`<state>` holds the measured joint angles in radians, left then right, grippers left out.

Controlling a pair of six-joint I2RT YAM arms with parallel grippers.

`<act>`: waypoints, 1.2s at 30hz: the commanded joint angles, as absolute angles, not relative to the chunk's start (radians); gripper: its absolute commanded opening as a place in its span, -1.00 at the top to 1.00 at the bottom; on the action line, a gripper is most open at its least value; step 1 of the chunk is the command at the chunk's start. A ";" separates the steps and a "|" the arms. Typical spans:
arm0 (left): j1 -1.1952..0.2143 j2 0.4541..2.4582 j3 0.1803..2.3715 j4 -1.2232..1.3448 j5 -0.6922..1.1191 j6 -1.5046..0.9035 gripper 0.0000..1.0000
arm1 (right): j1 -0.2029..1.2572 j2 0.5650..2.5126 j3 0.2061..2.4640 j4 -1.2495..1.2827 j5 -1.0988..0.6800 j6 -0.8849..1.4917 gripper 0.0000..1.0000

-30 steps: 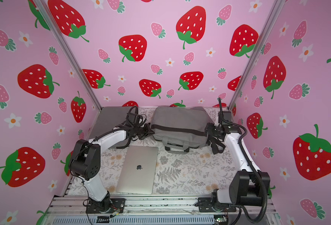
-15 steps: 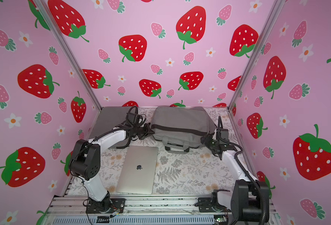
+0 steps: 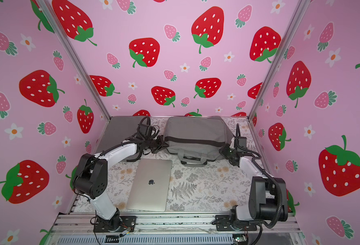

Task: Open the zippered laptop bag and take out the laptop
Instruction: Adjust the zippered laptop bag.

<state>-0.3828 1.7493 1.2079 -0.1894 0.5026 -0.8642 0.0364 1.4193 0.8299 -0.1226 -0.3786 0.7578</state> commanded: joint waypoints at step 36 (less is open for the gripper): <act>-0.508 1.739 1.318 -0.237 0.594 -0.832 1.00 | 0.489 1.252 0.807 0.048 -0.296 -0.422 -0.65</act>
